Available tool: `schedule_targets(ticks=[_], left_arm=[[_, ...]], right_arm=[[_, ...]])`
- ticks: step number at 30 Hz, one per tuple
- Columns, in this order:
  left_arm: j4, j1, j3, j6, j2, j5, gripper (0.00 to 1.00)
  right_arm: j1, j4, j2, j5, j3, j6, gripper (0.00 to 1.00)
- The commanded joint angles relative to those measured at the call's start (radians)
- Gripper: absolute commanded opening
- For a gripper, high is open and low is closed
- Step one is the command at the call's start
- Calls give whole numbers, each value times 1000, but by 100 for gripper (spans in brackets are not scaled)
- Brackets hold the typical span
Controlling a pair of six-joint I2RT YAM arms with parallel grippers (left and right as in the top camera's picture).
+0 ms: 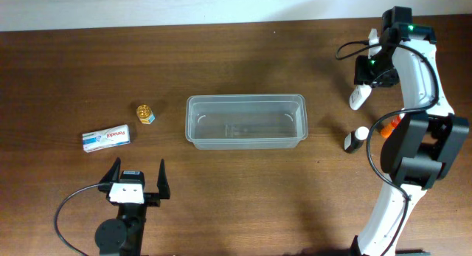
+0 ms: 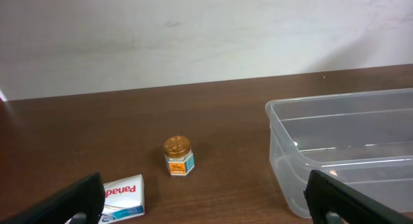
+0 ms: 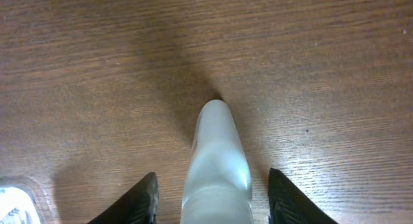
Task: Pack container
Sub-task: 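Lower the right gripper and close it on the white spray bottle, then lift the spray bottle and carry it left over the container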
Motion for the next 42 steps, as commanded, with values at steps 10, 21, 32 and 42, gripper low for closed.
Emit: schedule_targets(ticks=[10,21,32,42], left_arm=[[-1,6,-6,19,-9,-3,99],[-1,6,-6,19,-8,-3,99],[-1,6,-6,19,-8,-3,99],[-1,6,-6,19,-9,-3,99]], right_arm=[[5,11,12,9,-37,9,46],[5,21,12,9,-37,9,26],[5,-40,8,1,14,34,21],[6,-238,8,-108,287,36,21]])
